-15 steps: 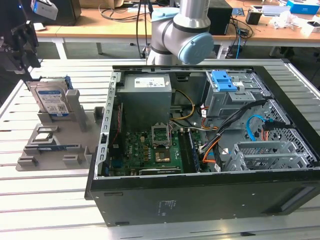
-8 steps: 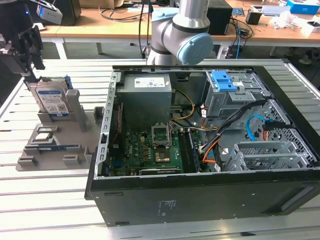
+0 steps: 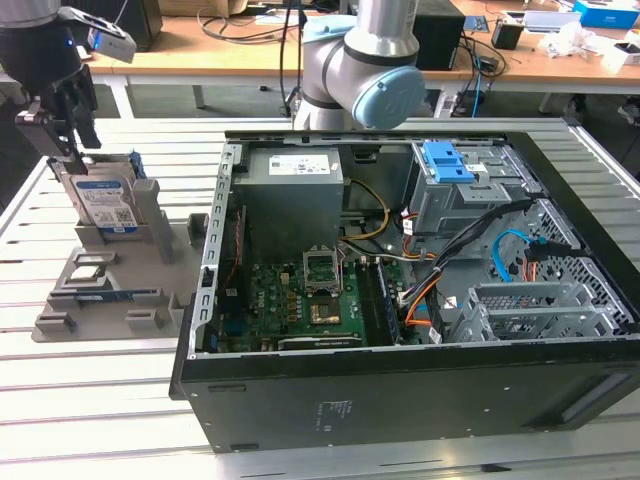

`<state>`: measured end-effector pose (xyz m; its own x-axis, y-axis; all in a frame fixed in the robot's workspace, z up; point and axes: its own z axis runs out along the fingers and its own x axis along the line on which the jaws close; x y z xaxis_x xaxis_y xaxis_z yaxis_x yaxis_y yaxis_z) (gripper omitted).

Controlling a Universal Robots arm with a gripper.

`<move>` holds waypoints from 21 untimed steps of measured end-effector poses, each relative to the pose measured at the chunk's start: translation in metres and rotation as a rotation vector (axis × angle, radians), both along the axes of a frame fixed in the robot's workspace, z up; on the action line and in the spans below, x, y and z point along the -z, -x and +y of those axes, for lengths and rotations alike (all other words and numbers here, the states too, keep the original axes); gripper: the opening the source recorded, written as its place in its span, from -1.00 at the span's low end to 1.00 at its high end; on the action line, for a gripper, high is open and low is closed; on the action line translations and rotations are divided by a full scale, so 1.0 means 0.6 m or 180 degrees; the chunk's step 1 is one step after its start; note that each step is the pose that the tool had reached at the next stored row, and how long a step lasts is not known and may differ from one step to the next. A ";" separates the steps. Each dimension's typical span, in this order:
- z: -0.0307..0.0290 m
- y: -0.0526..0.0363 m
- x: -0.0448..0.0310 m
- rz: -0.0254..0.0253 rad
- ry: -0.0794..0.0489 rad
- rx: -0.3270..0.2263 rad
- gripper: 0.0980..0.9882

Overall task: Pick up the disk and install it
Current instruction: 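Pick up the disk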

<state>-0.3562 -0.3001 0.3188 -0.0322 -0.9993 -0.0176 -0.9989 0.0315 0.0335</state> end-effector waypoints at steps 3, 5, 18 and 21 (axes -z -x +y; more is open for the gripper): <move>0.0002 0.000 0.018 0.0000 0.0000 0.0000 0.13; 0.0002 0.000 0.024 0.0000 0.0000 0.0000 0.13; -0.0001 0.000 0.055 0.0001 0.0000 -0.0001 0.13; -0.0001 0.000 0.056 0.0000 0.0000 -0.0001 0.10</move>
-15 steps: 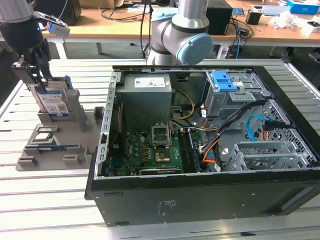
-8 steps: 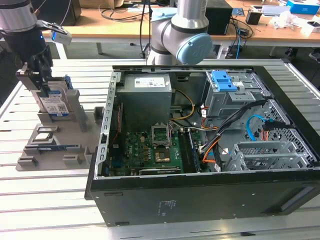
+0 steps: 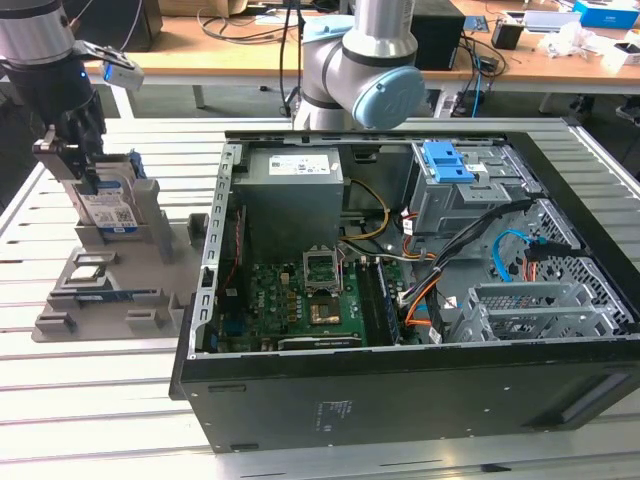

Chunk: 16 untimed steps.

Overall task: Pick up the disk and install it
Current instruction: 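Pick up the disk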

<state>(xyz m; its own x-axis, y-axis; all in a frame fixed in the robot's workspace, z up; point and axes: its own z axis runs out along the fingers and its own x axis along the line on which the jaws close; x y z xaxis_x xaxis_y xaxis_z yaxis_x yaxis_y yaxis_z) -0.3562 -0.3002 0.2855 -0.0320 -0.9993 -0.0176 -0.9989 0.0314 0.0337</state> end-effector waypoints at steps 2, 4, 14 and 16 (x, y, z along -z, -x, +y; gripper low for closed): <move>-0.0001 0.000 0.000 0.0000 0.0001 0.0000 -0.19; 0.0000 0.000 0.000 0.0000 0.0000 0.0000 -0.40; 0.0000 0.000 0.001 0.0000 0.0000 0.0000 -0.40; 0.0000 0.000 0.002 0.0000 0.0000 0.0000 -0.40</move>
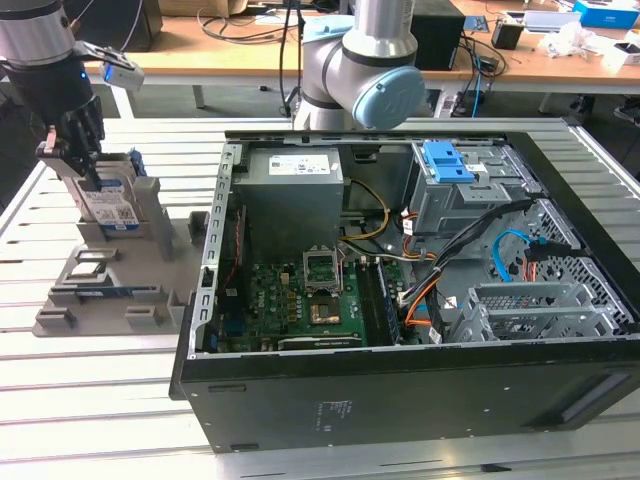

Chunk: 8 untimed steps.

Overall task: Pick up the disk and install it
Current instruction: 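Pick up the disk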

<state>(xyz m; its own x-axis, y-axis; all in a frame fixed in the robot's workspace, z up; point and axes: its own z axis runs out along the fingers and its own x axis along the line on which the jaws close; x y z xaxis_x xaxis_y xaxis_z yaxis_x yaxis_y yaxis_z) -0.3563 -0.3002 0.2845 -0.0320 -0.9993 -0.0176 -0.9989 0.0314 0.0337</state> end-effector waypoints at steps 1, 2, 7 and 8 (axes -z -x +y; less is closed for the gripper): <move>0.0000 0.000 0.000 0.0000 0.0000 0.0000 -0.40; 0.0000 0.000 0.000 0.0000 0.0001 0.0000 -0.40; 0.0001 0.000 -0.004 0.0000 0.0003 0.0000 -0.40; 0.0003 0.000 -0.006 -0.0001 0.0004 0.0000 -0.40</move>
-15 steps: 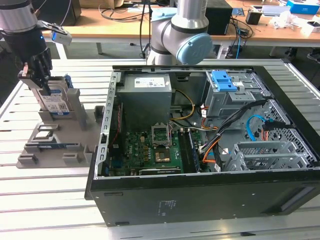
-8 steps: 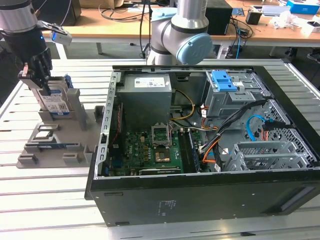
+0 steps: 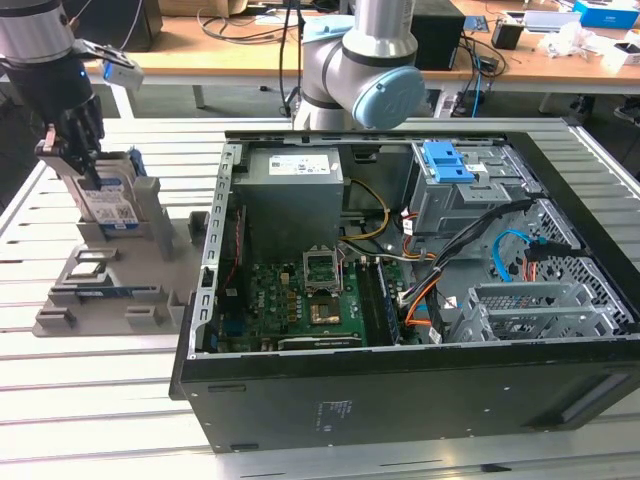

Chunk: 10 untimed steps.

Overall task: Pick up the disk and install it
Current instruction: 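Pick up the disk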

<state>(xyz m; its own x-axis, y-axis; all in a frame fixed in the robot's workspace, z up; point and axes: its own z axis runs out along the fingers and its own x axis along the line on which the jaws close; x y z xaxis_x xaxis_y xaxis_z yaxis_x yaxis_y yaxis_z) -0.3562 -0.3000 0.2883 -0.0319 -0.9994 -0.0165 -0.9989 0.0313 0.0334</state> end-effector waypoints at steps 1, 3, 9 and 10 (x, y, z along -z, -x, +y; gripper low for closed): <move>0.0002 0.000 -0.002 0.0000 0.0000 0.0000 -0.40; 0.0004 0.000 -0.008 0.0000 0.0000 0.0000 -0.40; 0.0013 0.000 -0.029 0.0000 0.0001 0.0000 -0.40; 0.0015 0.000 -0.034 0.0000 0.0001 0.0000 -0.40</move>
<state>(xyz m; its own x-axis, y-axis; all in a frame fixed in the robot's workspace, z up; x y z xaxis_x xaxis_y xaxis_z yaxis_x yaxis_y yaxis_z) -0.3562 -0.2991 0.3084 -0.0319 -0.9994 -0.0163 -0.9989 0.0314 0.0336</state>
